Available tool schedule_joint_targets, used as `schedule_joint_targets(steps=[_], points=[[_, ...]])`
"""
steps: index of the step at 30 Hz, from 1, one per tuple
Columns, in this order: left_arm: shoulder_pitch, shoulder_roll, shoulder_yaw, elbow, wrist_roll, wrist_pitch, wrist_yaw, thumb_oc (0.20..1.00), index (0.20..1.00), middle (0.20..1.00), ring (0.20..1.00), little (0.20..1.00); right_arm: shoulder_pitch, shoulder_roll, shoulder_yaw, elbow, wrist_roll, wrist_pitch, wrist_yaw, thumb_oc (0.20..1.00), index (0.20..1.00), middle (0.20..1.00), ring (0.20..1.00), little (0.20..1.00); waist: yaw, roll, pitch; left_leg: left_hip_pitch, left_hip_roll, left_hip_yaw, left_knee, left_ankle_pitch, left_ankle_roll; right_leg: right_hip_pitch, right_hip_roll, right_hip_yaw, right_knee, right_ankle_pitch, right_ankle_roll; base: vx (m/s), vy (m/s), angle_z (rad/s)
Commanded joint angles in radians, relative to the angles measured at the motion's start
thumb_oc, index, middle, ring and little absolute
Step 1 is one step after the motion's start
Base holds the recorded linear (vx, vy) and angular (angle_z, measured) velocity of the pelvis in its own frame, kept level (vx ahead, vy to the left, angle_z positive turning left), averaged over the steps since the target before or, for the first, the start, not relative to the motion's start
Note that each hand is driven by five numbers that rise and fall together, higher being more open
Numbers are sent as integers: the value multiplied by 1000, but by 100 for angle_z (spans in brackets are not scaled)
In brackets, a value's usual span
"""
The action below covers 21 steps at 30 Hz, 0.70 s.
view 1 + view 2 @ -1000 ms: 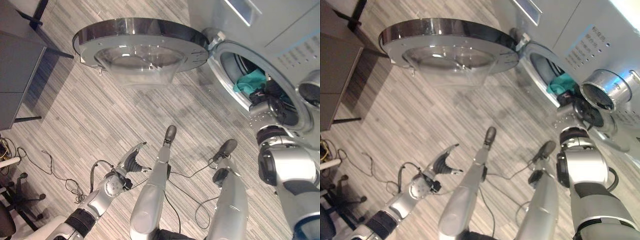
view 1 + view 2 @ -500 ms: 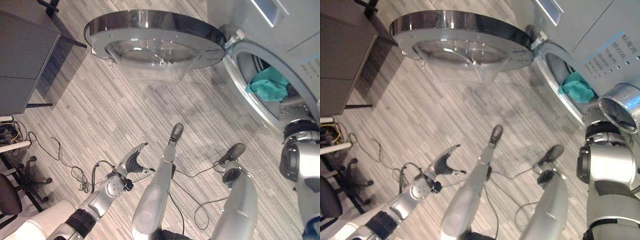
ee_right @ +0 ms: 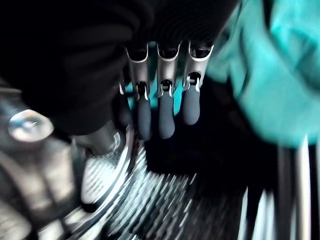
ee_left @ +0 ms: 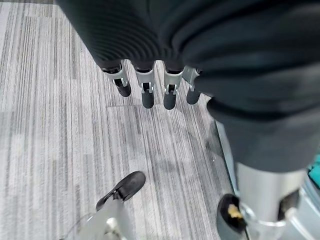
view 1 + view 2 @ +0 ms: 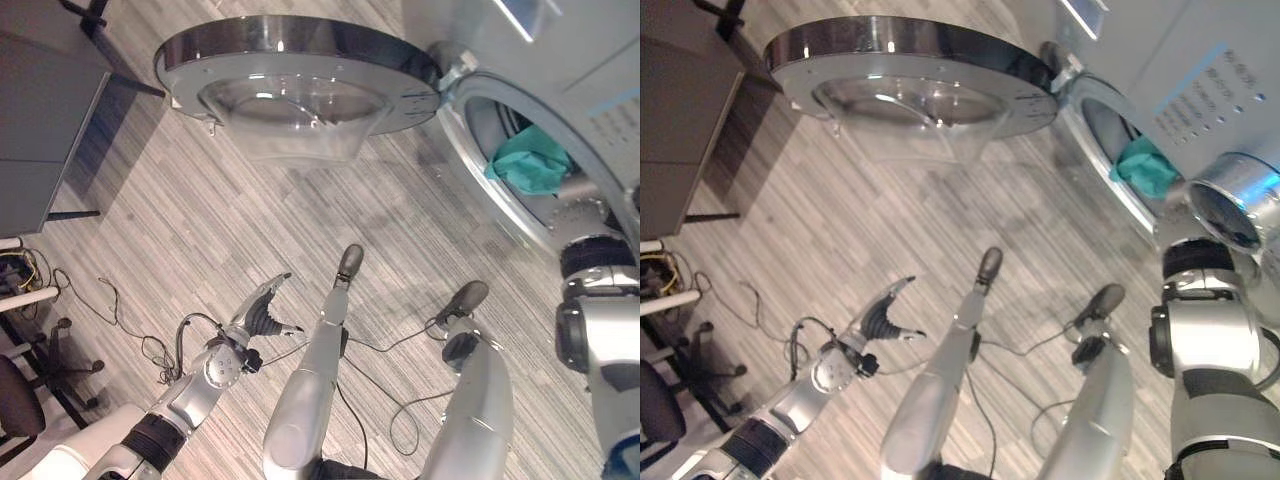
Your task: Grab the laundry basket,head to the washer,open it,put in the laundry and shut it.
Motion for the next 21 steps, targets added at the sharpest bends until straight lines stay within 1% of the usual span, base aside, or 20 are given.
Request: schedule_joint_targets(steps=[1,2,3,5,6,7,8,9,10,11,12,13,14,15,16,17,18,19,20,21], points=[[9,-21,-36,9,18,-30,26,1000,1000,1000,1000,1000,15,-51,-23,-75,33,-115,71,1000,1000,1000,1000,1000,-7,9,-1,60,25,33,-50,-46,19,94,51,88,-56,-104,93,-13,20,-13],[10,-19,-37,9,18,-31,26,1000,1000,1000,1000,1000,18,-49,-25,-77,33,-116,71,1000,1000,1000,1000,1000,-6,8,-2,61,25,34,-50,-47,20,95,52,88,-57,-103,93,-35,60,-12],[3,-29,-36,22,34,-29,17,1000,1000,1000,1000,1000,86,27,-29,-126,71,-115,135,1000,1000,1000,1000,1000,-20,-2,2,63,23,48,-28,-61,26,114,53,98,-84,-80,96,-35,62,-7],[7,-26,-36,24,35,-30,17,1000,1000,1000,1000,1000,96,32,-32,-133,71,-116,136,1000,1000,1000,1000,1000,-19,-5,0,64,23,50,-24,-64,27,117,54,99,-88,-77,97,-84,83,-7],[6,-36,-39,54,43,-30,1,1000,1000,1000,1000,1000,191,120,-29,-192,96,-98,206,1000,1000,1000,1000,1000,-35,-23,8,54,19,66,23,-69,35,135,55,101,-129,-18,90,-150,129,-15],[10,-35,-38,65,49,-30,-7,1000,1000,1000,1000,1000,226,138,-14,-205,82,-84,221,1000,1000,1000,1000,1000,-41,-34,7,55,18,73,43,-82,39,151,57,105,-149,-4,91,-67,109,-21],[11,-35,-37,66,49,-30,-8,1000,1000,1000,1000,1000,229,140,-14,-207,80,-83,221,1000,1000,1000,1000,1000,-43,-36,0,66,20,74,42,-104,39,162,60,112,-152,-25,99,52,48,-26],[16,-37,-34,75,50,-29,-15,1000,1000,1000,1000,1000,260,156,5,-214,57,-66,228,1000,1000,1000,1000,1000,-49,-45,0,67,19,79,61,-117,42,173,61,118,-166,-15,98,-55,130,-35],[26,-40,-21,100,53,-31,-35,1000,1000,1000,1000,1000,341,180,50,-233,-20,-29,248,1000,1000,1000,1000,1000,-69,-69,7,59,14,96,108,-123,50,192,61,122,-200,34,90,-148,195,-38],[36,-41,-14,111,55,-31,-42,1000,1000,1000,1000,1000,382,198,68,-251,-50,-11,255,1000,1000,1000,1000,1000,-79,-82,8,67,13,105,133,-141,55,210,63,131,-216,46,91,-135,154,-31],[36,-41,-14,111,55,-31,-42,1000,1000,1000,1000,1000,383,198,68,-252,-50,-11,254,1000,1000,1000,1000,1000,-78,-82,9,67,13,105,134,-141,55,211,63,131,-216,47,91,-24,94,-21],[41,-45,-8,124,56,-28,-53,1000,1000,1000,1000,1000,422,214,85,-254,-75,9,271,1000,1000,1000,1000,1000,-88,-94,8,71,12,113,153,-155,58,224,63,141,-228,56,92,-32,161,-24],[63,-45,4,151,69,-27,-73,1000,1000,1000,1000,1000,506,235,119,-247,-130,47,287,1000,1000,1000,1000,1000,-110,-123,4,95,9,130,190,-190,66,262,65,158,-261,75,96,-32,162,-28],[65,-45,4,151,70,-27,-73,1000,1000,1000,1000,1000,508,236,120,-248,-131,47,286,1000,1000,1000,1000,1000,-109,-124,5,98,10,132,191,-191,67,266,65,159,-263,76,97,-20,244,-43],[85,-48,11,186,82,-23,-96,1000,1000,1000,1000,1000,579,256,149,-216,-193,91,303,1000,1000,1000,1000,1000,-125,-152,-3,126,9,155,230,-224,74,307,63,177,-295,97,99,-15,207,-43],[94,-51,13,207,93,-20,-103,1000,1000,1000,1000,1000,611,268,156,-191,-219,109,304,1000,1000,1000,1000,1000,-133,-162,-8,141,8,168,247,-242,77,326,60,187,-310,109,104,-16,207,-56],[95,-51,13,208,94,-21,-102,1000,1000,1000,1000,1000,613,269,157,-191,-219,109,304,1000,1000,1000,1000,1000,-132,-163,-5,145,8,169,249,-244,77,330,61,188,-313,110,104,-11,159,-55],[103,-55,16,234,109,-17,-111,1000,1000,1000,1000,1000,654,277,169,-167,-263,131,311,1000,1000,1000,1000,1000,-140,-175,-12,168,6,184,263,-263,81,358,58,199,-336,121,111,10,222,-58],[110,-62,28,300,123,-11,-118,1000,1000,1000,1000,1000,722,285,192,-134,-335,171,324,1000,1000,1000,1000,1000,-155,-195,-27,201,-4,209,296,-294,92,398,42,213,-368,147,121,11,301,-33],[113,-70,30,332,138,-8,-122,1000,1000,1000,1000,1000,762,289,205,-114,-382,193,327,1000,1000,1000,1000,1000,-160,-203,-40,224,-10,220,302,-306,98,424,32,219,-386,158,129,7,218,-28]])
